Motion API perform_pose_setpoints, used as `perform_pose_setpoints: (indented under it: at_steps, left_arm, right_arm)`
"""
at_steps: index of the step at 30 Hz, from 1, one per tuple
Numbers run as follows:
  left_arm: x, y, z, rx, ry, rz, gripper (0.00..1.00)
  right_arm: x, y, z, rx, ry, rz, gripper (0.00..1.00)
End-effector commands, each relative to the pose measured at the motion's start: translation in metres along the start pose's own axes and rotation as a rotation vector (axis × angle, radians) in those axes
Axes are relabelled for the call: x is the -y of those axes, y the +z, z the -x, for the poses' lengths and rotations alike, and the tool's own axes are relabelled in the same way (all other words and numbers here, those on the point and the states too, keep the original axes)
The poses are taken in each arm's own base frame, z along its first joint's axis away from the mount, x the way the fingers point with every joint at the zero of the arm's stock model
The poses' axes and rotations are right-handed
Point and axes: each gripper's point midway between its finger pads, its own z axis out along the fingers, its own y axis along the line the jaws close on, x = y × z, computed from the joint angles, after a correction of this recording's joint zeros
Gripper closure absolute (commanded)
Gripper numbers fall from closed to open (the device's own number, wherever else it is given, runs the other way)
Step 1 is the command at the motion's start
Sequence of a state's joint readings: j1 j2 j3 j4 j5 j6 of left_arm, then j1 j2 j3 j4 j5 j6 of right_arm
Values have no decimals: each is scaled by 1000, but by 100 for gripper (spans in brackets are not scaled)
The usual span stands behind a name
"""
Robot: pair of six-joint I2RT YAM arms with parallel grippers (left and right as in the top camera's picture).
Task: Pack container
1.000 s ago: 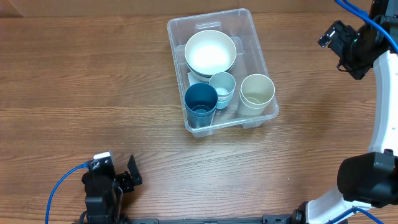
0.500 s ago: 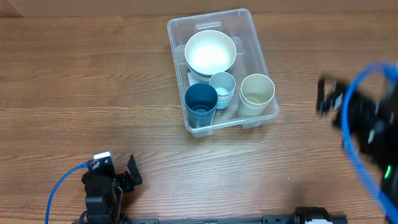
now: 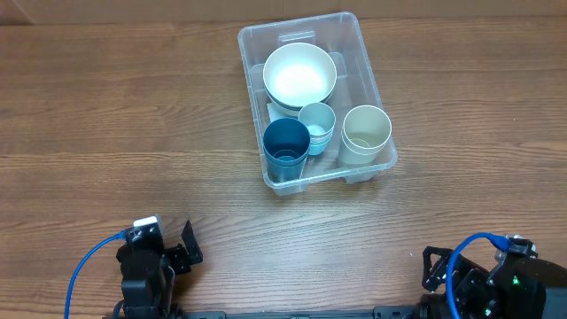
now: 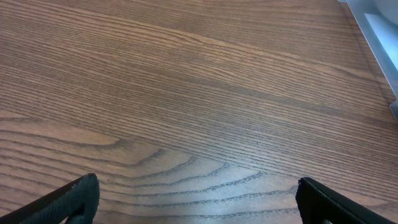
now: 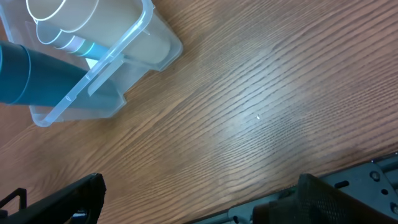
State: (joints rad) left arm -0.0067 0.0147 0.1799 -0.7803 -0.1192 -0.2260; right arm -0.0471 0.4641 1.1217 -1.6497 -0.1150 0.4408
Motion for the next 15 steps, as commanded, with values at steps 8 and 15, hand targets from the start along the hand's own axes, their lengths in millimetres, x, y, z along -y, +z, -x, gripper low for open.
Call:
perform_pose_setpoints:
  at_steps: [8,15]
  left_arm:
    - [1,1,-1,4,19,-8,0]
    - [1,1,-1,4,19,-8,0]
  right_arm:
    - [1,2,2,0,5,-14,0]
    - [-57,-21,93,391,-181,198,0]
